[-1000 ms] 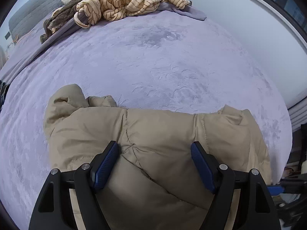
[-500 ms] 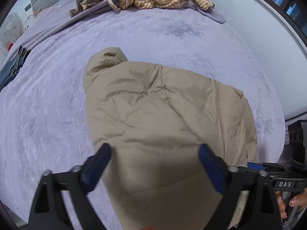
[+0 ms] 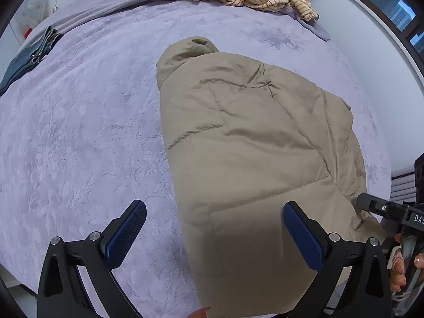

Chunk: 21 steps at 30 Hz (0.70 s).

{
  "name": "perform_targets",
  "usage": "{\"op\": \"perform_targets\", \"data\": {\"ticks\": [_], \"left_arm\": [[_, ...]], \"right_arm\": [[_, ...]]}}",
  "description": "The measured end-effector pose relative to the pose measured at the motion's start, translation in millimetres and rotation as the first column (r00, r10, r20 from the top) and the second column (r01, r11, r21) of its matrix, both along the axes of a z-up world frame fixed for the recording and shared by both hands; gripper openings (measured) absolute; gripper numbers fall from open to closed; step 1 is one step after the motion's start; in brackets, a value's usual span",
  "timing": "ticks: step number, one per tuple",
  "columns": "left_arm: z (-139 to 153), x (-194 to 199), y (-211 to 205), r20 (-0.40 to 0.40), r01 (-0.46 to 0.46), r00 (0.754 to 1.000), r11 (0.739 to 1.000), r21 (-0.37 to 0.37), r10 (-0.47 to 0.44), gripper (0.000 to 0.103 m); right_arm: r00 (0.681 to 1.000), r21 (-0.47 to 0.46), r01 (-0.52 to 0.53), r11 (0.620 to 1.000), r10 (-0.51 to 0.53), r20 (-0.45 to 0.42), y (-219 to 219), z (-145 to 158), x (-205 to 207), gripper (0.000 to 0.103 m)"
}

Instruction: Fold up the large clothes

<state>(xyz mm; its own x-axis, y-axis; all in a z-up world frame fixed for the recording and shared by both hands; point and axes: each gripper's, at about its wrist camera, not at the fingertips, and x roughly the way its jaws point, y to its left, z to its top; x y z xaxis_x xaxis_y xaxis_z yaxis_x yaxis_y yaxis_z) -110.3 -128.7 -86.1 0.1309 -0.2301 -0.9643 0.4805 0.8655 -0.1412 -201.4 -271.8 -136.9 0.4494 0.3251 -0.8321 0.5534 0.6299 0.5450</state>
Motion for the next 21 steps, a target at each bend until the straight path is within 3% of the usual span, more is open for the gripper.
{"op": "perform_targets", "data": {"ticks": [3,13,21], "left_arm": [[-0.1,-0.6,7.8,0.005,0.008,1.0,1.0,0.001,-0.008,0.103],[-4.1,0.4,39.5,-0.01,0.014,1.0,1.0,-0.025,-0.014,0.103],[-12.8,7.6,44.6,-0.051,-0.02,0.999,0.999,-0.046,0.017,0.103]], "right_arm": [[0.999,-0.04,0.042,0.998,-0.041,0.021,1.1,12.1,-5.2,0.083],[0.985,-0.077,0.169,0.983,-0.167,0.032,12.3,17.6,-30.0,0.084],[0.982,-0.098,0.187,0.978,-0.185,0.02,1.2,17.3,-28.6,0.084]]}}
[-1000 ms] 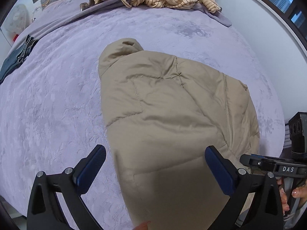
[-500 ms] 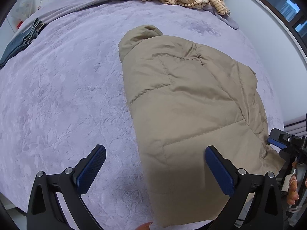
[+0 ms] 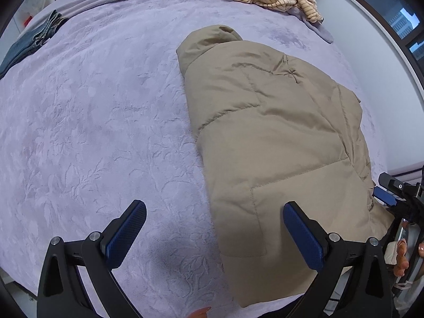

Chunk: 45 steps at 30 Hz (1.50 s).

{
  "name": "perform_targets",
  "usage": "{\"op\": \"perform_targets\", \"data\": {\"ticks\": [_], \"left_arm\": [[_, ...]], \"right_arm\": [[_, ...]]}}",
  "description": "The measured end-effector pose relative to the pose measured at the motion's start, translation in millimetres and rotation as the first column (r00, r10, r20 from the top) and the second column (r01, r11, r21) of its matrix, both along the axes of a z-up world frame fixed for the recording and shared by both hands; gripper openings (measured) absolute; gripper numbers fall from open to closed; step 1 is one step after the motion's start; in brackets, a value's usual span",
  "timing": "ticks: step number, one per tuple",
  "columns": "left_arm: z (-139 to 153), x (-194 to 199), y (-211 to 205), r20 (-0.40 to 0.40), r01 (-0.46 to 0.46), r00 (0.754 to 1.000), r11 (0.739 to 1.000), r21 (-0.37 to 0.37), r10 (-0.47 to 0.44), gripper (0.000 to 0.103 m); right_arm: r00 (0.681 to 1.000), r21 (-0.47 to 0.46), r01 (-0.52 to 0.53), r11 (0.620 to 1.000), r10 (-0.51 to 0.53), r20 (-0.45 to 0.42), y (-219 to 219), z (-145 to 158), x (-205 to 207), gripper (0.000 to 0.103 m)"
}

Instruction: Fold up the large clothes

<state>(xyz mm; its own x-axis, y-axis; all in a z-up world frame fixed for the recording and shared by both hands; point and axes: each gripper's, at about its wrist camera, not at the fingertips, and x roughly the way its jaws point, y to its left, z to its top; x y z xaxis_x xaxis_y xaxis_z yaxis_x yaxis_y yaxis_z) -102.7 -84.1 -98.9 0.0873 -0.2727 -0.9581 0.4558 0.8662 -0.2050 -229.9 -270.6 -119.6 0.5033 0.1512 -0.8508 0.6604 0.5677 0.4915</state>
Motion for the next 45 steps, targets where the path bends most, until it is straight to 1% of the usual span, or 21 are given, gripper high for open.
{"op": "perform_targets", "data": {"ticks": [3,9,11,15,17,18,20,21,23,24,27,29,31,33,35,37,38,39,41,43,45], "left_arm": [[-3.9,7.1,-3.3,-0.027,-0.023,0.999,1.0,-0.021,0.022,0.103],[-7.5,22.1,-11.8,-0.048,-0.082,0.995,0.997,-0.014,0.082,0.103],[-9.6,26.9,-14.9,-0.061,-0.097,0.994,0.995,-0.029,0.095,0.103],[-19.4,36.6,-17.5,-0.094,-0.124,0.989,0.99,-0.069,0.117,0.103],[-25.8,39.5,-19.4,-0.12,-0.132,0.985,0.987,-0.086,0.122,0.103],[-27.9,40.3,-20.6,-0.125,-0.135,0.985,0.987,-0.091,0.123,0.103],[-31.8,41.5,-23.5,-0.137,-0.136,0.983,0.986,-0.094,0.123,0.103],[-33.3,41.8,-24.9,-0.142,-0.138,0.982,0.986,-0.095,0.124,0.103],[-35.0,41.8,-26.5,-0.149,-0.14,0.981,0.985,-0.098,0.124,0.103],[-35.4,41.3,-28.2,-0.151,-0.138,0.981,0.986,-0.098,0.123,0.103],[-36.7,41.3,-33.5,-0.155,-0.132,0.981,0.987,-0.094,0.116,0.103],[-38.0,42.0,-36.9,-0.162,-0.128,0.981,0.987,-0.095,0.112,0.103],[-39.1,41.1,-38.1,-0.166,-0.124,0.98,0.988,-0.095,0.108,0.103],[-41.1,42.0,-40.0,-0.171,-0.125,0.979,0.988,-0.095,0.108,0.103],[-43.0,42.9,-41.4,-0.18,-0.125,0.978,0.987,-0.101,0.106,0.103],[-43.2,46.4,-44.0,-0.182,-0.112,0.979,0.988,-0.107,0.091,0.103],[-42.4,48.8,-45.1,-0.177,-0.101,0.981,0.989,-0.112,0.08,0.103],[-41.0,52.7,-45.3,-0.17,-0.092,0.983,0.988,-0.123,0.07,0.103],[-40.9,63.1,-43.5,-0.173,-0.097,0.982,0.984,-0.15,0.071,0.103],[-49.4,74.1,-37.9,-0.219,-0.115,0.973,0.975,-0.191,0.072,0.103],[-67.5,82.8,-32.0,-0.295,-0.142,0.953,0.958,-0.248,0.065,0.103]], "right_arm": [[1.0,0.009,-0.003,1.0,0.003,-0.008,-14.2,-4.8,3.5,0.084],[0.998,0.09,-0.037,0.995,0.041,-0.053,-44.4,-28.1,18.6,0.084],[0.997,0.113,-0.042,0.993,0.049,-0.06,-53.8,-36.8,24.5,0.084],[0.997,0.168,-0.045,0.985,0.055,-0.058,-65.5,-56.4,32.5,0.084],[0.998,0.206,-0.043,0.978,0.051,-0.035,-71.1,-66.3,33.4,0.084],[0.999,0.225,-0.04,0.973,0.045,-0.019,-74.0,-71.8,33.3,0.085],[0.999,0.27,-0.034,0.962,0.038,-0.009,-77.5,-84.1,33.7,0.103],[1.0,0.288,-0.028,0.957,0.031,-0.006,-78.7,-89.7,33.9,0.103],[1.0,0.335,-0.029,0.942,0.025,0.015,-79.1,-101.0,35.1,0.103],[0.999,0.373,-0.033,0.927,0.02,0.038,-78.6,-106.6,36.1,0.103],[0.989,0.506,-0.049,0.861,-0.027,0.142,-76.8,-115.0,39.3,0.103],[0.976,0.556,-0.076,0.828,-0.053,0.213,-76.5,-112.7,43.3,0.103],[0.967,0.553,-0.11,0.826,-0.039,0.252,-76.3,-105.9,49.6,0.103],[0.968,0.515,-0.162,0.842,0.035,0.247,-73.4,-99.3,59.8,0.103],[0.965,0.443,-0.24,0.864,0.161,0.209,-65.5,-92.2,74.4,0.103],[0.948,0.363,-0.319,0.875,0.287,0.139,-53.9,-90.7,89.8,0.103],[0.939,0.341,-0.344,0.875,0.326,0.109,-49.5,-92.4,96.1,0.103],[0.933,0.333,-0.358,0.872,0.349,0.089,-46.1,-95.3,101.3,0.103],[0.931,0.349,-0.361,0.865,0.355,0.084,-43.6,-100.8,105.4,0.103],[0.933,0.364,-0.357,0.86,0.35,0.088,-43.5,-104.6,107.4,0.103],[0.932,0.377,-0.358,0.854,0.351,0.089,-42.8,-108.1,103.7,0.103]]}}
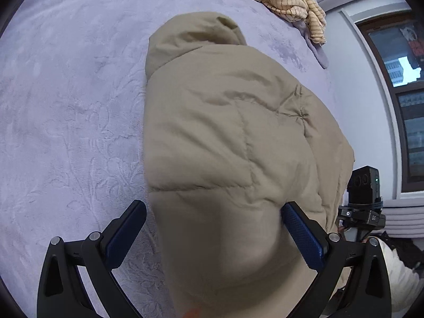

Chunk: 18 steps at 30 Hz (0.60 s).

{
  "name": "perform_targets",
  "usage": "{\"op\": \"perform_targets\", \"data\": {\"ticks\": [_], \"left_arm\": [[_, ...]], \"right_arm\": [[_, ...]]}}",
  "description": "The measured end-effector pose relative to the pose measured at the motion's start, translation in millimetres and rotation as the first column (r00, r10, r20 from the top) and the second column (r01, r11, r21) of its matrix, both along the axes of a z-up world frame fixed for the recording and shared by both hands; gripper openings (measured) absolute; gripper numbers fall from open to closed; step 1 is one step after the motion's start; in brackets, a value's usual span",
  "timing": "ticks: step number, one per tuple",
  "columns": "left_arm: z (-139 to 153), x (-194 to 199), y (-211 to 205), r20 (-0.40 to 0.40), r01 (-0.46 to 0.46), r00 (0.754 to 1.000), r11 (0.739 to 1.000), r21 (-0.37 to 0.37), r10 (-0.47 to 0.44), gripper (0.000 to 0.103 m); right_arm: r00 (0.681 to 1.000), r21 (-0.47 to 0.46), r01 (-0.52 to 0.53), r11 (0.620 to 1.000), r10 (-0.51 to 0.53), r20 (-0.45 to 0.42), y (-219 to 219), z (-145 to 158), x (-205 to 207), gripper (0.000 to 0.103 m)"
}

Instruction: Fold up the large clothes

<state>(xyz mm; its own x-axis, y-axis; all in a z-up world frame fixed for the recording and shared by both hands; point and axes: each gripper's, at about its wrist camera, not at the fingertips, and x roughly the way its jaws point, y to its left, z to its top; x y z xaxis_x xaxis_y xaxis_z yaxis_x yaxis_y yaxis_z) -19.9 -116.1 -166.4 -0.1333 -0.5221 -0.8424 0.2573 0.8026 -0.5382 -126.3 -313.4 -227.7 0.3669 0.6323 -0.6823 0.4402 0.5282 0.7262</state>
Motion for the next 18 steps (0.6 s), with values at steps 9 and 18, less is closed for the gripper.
{"op": "perform_targets", "data": {"ticks": [9,18], "left_arm": [[-37.9,1.9,-11.9,-0.15,-0.042,0.988,0.992,-0.12,0.024,0.103],[-6.8,-18.3,-72.8,0.048,0.045,0.998,0.994,0.098,-0.049,0.097]], "right_arm": [[1.0,0.055,0.0,0.998,0.0,-0.013,-3.0,-10.3,3.8,0.103],[0.996,0.067,0.026,0.997,-0.02,-0.084,-4.0,-16.4,10.0,0.102]]}}
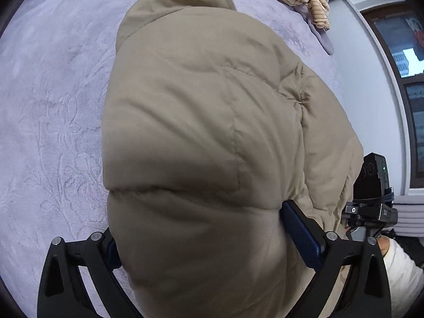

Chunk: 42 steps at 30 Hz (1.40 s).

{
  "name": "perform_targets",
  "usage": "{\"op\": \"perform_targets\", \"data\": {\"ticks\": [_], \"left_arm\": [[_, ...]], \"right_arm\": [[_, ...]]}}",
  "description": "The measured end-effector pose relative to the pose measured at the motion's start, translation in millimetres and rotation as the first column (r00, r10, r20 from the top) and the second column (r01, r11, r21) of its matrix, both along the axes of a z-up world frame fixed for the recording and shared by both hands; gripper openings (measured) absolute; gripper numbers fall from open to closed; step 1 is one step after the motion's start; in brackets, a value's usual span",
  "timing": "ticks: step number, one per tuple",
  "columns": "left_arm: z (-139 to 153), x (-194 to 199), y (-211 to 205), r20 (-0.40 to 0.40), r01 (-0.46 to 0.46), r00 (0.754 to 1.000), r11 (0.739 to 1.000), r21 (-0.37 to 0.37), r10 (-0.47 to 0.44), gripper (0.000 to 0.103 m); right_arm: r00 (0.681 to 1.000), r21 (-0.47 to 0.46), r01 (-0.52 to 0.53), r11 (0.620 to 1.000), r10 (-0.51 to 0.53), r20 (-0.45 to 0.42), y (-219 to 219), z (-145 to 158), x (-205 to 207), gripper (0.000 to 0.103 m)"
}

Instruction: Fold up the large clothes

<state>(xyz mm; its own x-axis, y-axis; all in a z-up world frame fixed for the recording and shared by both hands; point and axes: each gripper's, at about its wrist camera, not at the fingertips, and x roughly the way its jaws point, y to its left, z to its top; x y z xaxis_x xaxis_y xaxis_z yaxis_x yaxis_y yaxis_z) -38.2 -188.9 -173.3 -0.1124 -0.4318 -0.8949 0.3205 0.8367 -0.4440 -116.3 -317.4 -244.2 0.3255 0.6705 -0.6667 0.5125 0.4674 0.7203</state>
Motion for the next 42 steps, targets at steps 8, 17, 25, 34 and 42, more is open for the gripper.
{"op": "perform_targets", "data": {"ticks": [8,17,25,34,42], "left_arm": [[36.8,-15.3,-19.6,0.135,0.006,0.991,0.999,0.038,-0.011,0.077],[71.5,2.7,17.9,0.197,0.002,0.98,1.0,-0.021,0.002,0.076],[78.4,69.5,92.5,0.21,-0.006,0.978,0.999,-0.032,0.012,0.076],[73.8,166.8,193.8,0.265,-0.11,0.959,0.994,0.007,0.104,0.076],[30.4,234.5,236.0,0.306,-0.218,0.935,0.971,0.102,0.178,0.076]], "right_arm": [[0.998,0.029,0.008,1.0,-0.009,0.054,-2.1,21.7,-0.5,0.056],[0.99,0.036,0.02,0.999,-0.025,0.136,14.2,59.9,20.6,0.053],[0.985,0.006,0.046,0.999,-0.047,0.168,57.0,76.4,64.0,0.053],[0.976,-0.003,-0.008,1.0,0.008,0.216,105.4,77.0,151.3,0.053],[0.973,-0.101,-0.071,0.992,0.091,0.213,127.1,67.0,220.9,0.053]]}}
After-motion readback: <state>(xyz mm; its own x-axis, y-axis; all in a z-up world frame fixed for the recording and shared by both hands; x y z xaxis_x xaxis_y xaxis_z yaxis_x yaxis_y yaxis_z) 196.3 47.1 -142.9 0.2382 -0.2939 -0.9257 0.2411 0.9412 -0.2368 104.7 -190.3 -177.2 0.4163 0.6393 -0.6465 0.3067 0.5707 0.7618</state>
